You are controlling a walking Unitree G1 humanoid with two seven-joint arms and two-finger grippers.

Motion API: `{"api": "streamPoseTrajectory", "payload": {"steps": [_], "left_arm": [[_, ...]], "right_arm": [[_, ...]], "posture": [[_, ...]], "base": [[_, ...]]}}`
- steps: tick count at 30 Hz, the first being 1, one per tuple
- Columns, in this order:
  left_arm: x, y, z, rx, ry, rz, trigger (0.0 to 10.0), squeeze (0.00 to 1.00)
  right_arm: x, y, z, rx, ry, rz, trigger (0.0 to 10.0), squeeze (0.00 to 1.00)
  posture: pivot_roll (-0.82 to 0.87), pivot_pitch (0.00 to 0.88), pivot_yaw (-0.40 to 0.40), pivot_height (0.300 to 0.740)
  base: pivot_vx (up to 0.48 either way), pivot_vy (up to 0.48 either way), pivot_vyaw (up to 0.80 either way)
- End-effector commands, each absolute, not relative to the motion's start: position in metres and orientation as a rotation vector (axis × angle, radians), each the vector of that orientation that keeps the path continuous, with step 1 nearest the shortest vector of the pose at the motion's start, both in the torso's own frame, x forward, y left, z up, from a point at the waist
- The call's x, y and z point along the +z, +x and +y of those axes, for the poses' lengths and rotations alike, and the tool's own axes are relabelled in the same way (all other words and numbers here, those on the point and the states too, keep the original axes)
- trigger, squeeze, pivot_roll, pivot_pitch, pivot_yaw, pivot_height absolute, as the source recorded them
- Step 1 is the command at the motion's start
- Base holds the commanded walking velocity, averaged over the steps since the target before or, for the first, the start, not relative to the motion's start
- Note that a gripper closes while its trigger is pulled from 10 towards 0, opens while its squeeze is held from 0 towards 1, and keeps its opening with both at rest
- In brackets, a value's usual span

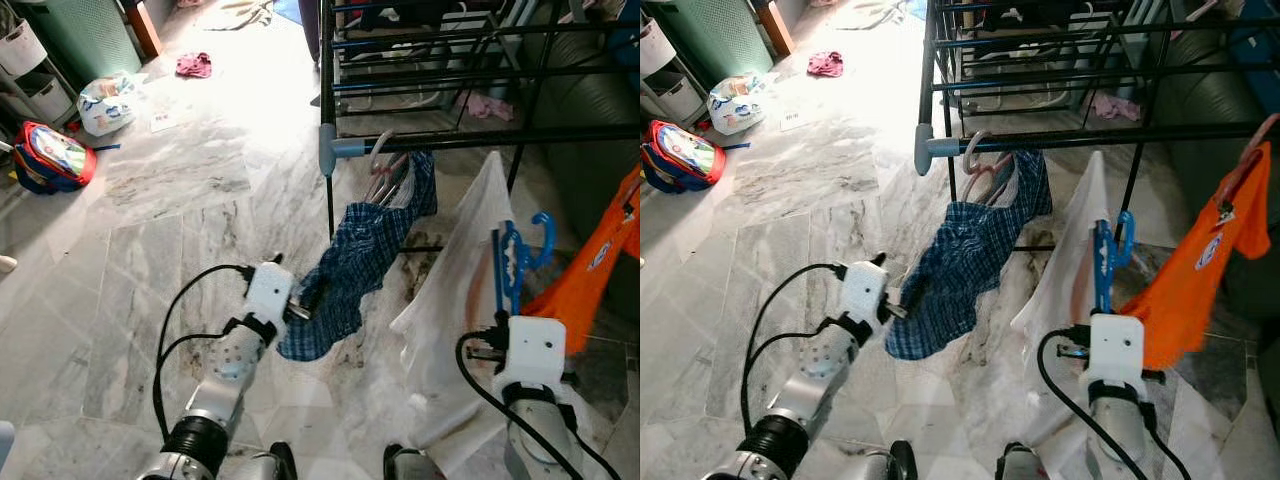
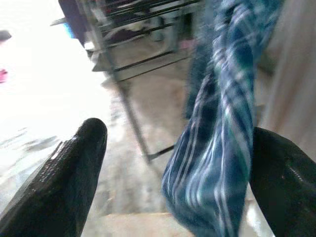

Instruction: Hang hanger

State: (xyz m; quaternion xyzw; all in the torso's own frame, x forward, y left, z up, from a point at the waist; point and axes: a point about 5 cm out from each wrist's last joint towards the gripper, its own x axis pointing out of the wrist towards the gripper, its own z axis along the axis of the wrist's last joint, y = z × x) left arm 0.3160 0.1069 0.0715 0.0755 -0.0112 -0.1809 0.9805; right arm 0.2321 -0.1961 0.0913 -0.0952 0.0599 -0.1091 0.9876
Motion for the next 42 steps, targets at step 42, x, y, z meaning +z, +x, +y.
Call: {"api": "streamPoseTrajectory", "payload": {"steps": [42], "left_arm": [[0.056,0.309,0.12,-0.211,0.238,0.029,10.0,0.0]], "right_arm": [[0.068,0.239,-0.192,-0.225,-0.107,0.229,10.0,0.0]], "posture": [[-0.06,0.017,0.039,0.74]], "base": [[-0.107,0.0,0.0]]}}
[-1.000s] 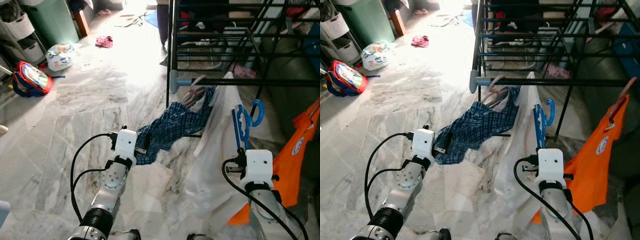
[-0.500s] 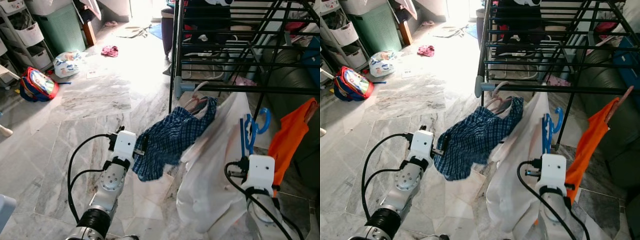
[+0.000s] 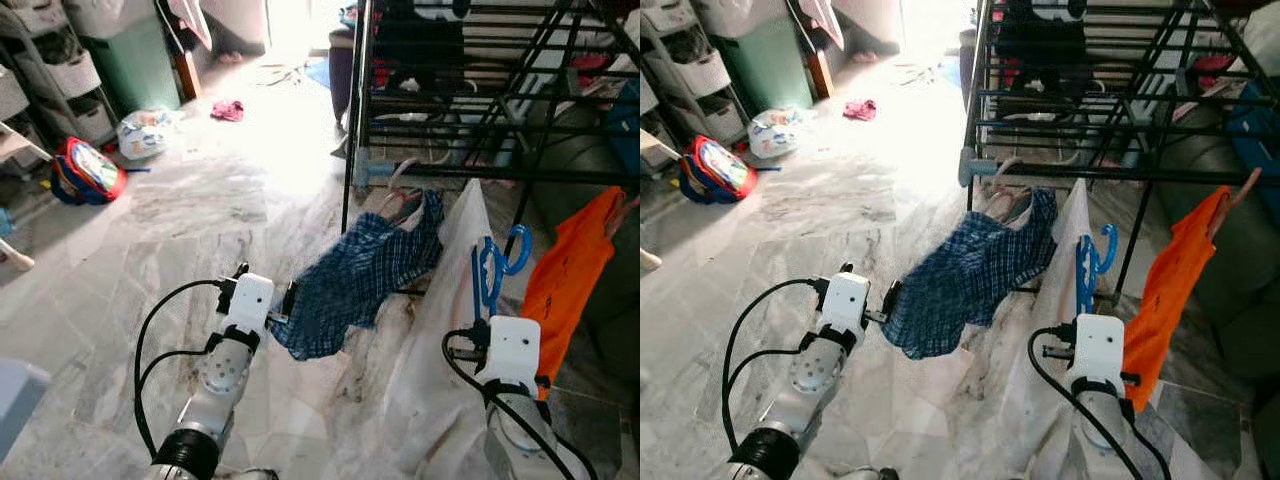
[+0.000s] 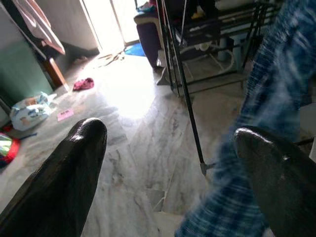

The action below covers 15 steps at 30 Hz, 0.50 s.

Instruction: Hang hanger

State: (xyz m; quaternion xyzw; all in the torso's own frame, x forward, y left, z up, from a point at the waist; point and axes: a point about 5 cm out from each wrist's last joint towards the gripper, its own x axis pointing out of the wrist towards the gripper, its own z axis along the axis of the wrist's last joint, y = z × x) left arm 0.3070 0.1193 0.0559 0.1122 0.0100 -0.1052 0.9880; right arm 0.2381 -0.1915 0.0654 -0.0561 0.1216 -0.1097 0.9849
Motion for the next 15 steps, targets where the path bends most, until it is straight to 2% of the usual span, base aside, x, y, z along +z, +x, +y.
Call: {"api": "streamPoseTrajectory", "payload": {"steps": [1,3,5,15], "left_arm": [[0.0563,0.3097,0.1184,-0.215,0.238,0.027,10.0,0.0],[0.0575,0.3105,0.1166,-0.22,0.237,0.024,10.0,0.0],[0.0589,0.3112,0.1146,-0.226,0.234,0.02,10.0,0.0],[0.0548,0.3101,0.1098,-0.244,0.231,0.039,10.0,0.0]], "right_arm": [[0.0675,0.2393,-0.1929,-0.225,-0.11,0.23,10.0,0.0],[0.0678,0.2398,-0.1934,-0.226,-0.111,0.23,10.0,0.0],[0.0683,0.2406,-0.1934,-0.227,-0.111,0.23,10.0,0.0],[0.0691,0.2383,-0.1912,-0.234,-0.086,0.221,10.0,0.0]], "posture": [[-0.06,0.017,0.043,0.74],[-0.06,0.017,0.044,0.74],[-0.07,0.019,0.048,0.74],[-0.09,0.033,0.062,0.74]], "base": [[-0.33,0.0,0.0],[-0.332,0.0,0.0],[0.0,0.0,0.0],[-0.33,0.0,0.0]]}}
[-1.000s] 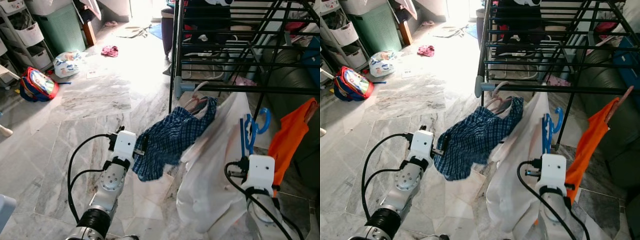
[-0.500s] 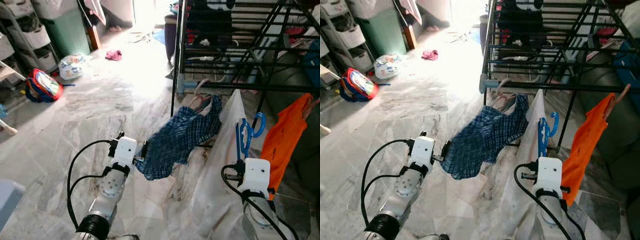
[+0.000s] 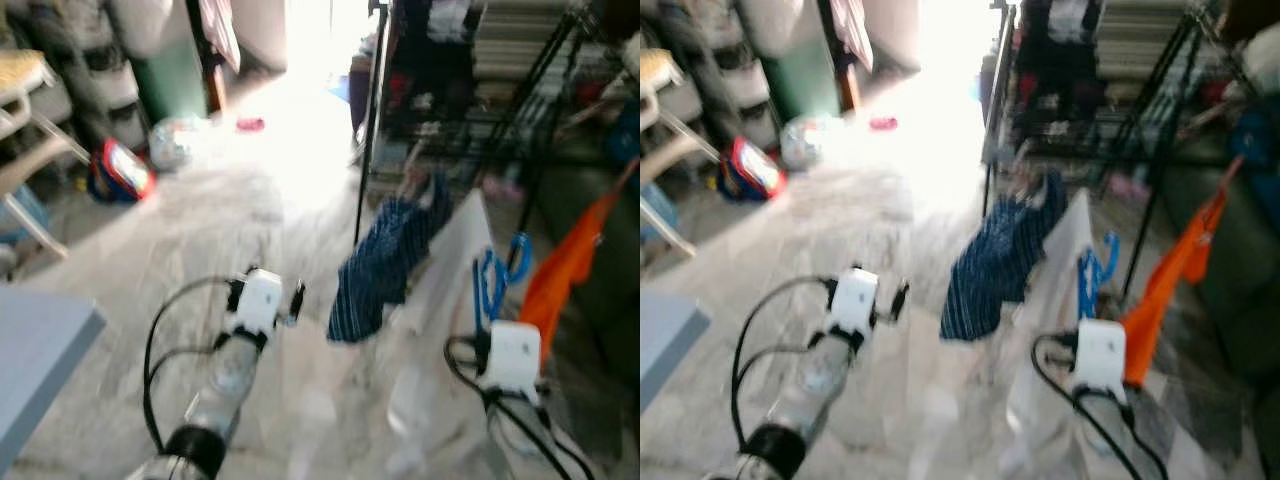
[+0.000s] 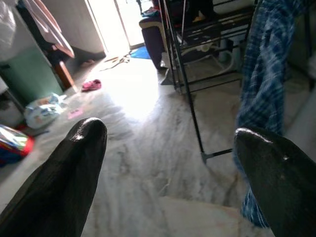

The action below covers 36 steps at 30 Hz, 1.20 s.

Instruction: Hang hanger

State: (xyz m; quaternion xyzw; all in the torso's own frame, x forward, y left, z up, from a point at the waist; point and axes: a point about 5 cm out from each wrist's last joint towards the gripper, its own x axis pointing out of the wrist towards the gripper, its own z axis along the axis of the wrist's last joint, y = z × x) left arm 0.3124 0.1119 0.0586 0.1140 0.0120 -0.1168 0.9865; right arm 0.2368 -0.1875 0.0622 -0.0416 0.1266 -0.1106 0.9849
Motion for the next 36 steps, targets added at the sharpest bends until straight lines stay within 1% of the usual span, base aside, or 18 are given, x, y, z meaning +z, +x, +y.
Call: {"api": "streamPoseTrajectory", "payload": {"steps": [1,5,9,11,14,20,25,28,31,36], "left_arm": [[0.054,0.31,0.109,-0.25,0.23,0.041,10.0,0.0],[0.053,0.31,0.108,-0.254,0.237,0.047,10.0,0.0],[0.052,0.31,0.109,-0.269,0.271,0.04,10.0,0.0],[0.046,0.309,0.113,-0.242,0.278,0.072,10.0,0.0],[0.037,0.306,0.117,-0.21,0.26,0.116,10.0,0.0],[0.033,0.304,0.116,-0.219,0.259,0.131,10.0,0.0],[0.031,0.305,0.118,-0.217,0.255,0.153,10.0,0.0],[0.026,0.303,0.118,-0.222,0.253,0.17,10.0,0.0],[0.026,0.301,0.114,-0.245,0.257,0.162,10.0,0.0],[0.036,0.308,0.111,-0.237,0.234,0.115,10.0,0.0]], "right_arm": [[0.068,0.238,-0.191,-0.235,-0.08,0.221,10.0,0.0],[0.067,0.241,-0.19,-0.227,-0.07,0.222,10.0,0.0],[0.069,0.244,-0.187,-0.208,-0.069,0.213,10.0,0.0],[0.069,0.247,-0.186,-0.187,-0.073,0.205,10.0,0.0],[0.066,0.251,-0.188,-0.189,-0.077,0.215,10.0,0.0],[0.065,0.263,-0.191,-0.187,-0.062,0.223,10.0,0.0],[0.057,0.265,-0.192,-0.177,-0.052,0.254,10.0,0.0],[0.051,0.265,-0.187,-0.144,-0.059,0.269,10.0,0.0],[0.052,0.269,-0.184,-0.128,-0.075,0.256,10.0,0.0],[0.06,0.279,-0.181,-0.106,-0.094,0.213,10.0,0.0]], "posture": [[-0.08,0.031,0.064,0.74],[-0.08,0.018,0.064,0.74],[-0.08,0.011,0.056,0.74],[-0.07,0.0,0.049,0.74],[-0.06,0.0,0.041,0.74],[-0.03,0.0,0.034,0.74],[-0.02,0.0,0.02,0.74],[-0.02,0.0,0.018,0.74],[-0.01,0.0,0.017,0.74],[0.01,0.0,0.03,0.74]], "base": [[-0.33,0.0,0.0],[-0.319,0.0,0.0],[0.0,0.0,0.0],[0.0,0.0,0.0],[0.0,0.0,0.0],[0.0,0.0,0.0],[0.0,0.0,0.0],[0.0,0.0,0.0],[0.0,0.0,0.0],[0.0,0.0,0.0]]}}
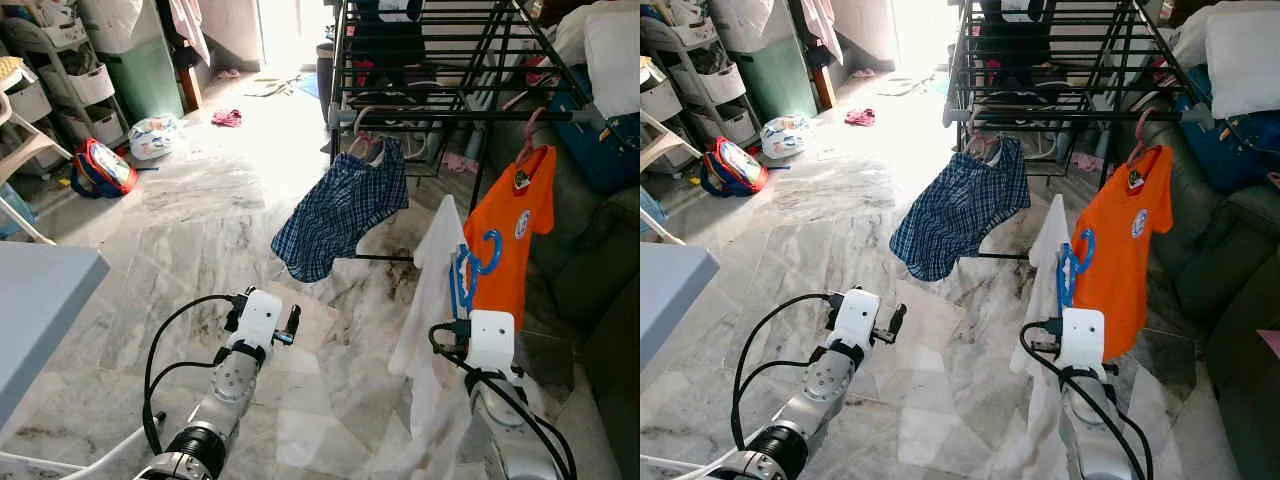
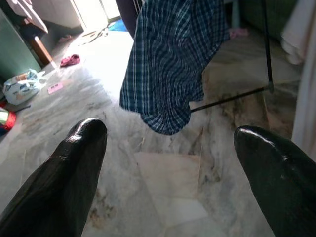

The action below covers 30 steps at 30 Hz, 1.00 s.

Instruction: Hang hanger

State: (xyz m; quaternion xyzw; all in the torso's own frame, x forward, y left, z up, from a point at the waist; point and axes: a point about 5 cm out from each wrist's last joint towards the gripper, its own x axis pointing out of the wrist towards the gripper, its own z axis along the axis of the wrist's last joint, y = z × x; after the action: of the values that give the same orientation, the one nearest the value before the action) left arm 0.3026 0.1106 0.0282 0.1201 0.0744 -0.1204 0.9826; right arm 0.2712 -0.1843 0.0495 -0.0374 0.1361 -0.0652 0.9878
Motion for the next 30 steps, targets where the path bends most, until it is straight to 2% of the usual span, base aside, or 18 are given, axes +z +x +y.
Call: {"api": "streamPoseTrajectory", "payload": {"steps": [1,14,20,26,30], "left_arm": [[0.038,0.31,0.112,-0.232,0.229,0.111,10.0,0.0],[0.052,0.32,0.127,-0.193,0.212,0.047,10.0,0.0],[0.053,0.318,0.128,-0.187,0.201,0.028,10.0,0.0],[0.048,0.31,0.125,-0.247,0.24,0.029,10.0,0.0],[0.041,0.302,0.121,-0.269,0.222,0.055,10.0,0.0]], "right_arm": [[0.06,0.28,-0.181,-0.101,-0.098,0.211,10.0,0.0],[0.068,0.295,-0.169,0.023,-0.162,0.18,10.0,0.0],[0.071,0.286,-0.169,0.059,-0.183,0.175,10.0,0.0],[0.061,0.27,-0.186,0.065,-0.212,0.223,10.0,0.0],[0.061,0.264,-0.187,0.084,-0.221,0.234,10.0,0.0]], "posture": [[0.01,0.0,0.023,0.74],[0.02,0.054,-0.001,0.74],[0.0,0.106,0.0,0.74],[-0.01,0.154,-0.001,0.74],[-0.02,0.184,0.012,0.74]], "base": [[0.0,0.0,0.0],[0.0,0.0,0.03],[0.0,0.0,0.76],[0.0,0.0,0.8],[0.0,0.0,0.59]]}}
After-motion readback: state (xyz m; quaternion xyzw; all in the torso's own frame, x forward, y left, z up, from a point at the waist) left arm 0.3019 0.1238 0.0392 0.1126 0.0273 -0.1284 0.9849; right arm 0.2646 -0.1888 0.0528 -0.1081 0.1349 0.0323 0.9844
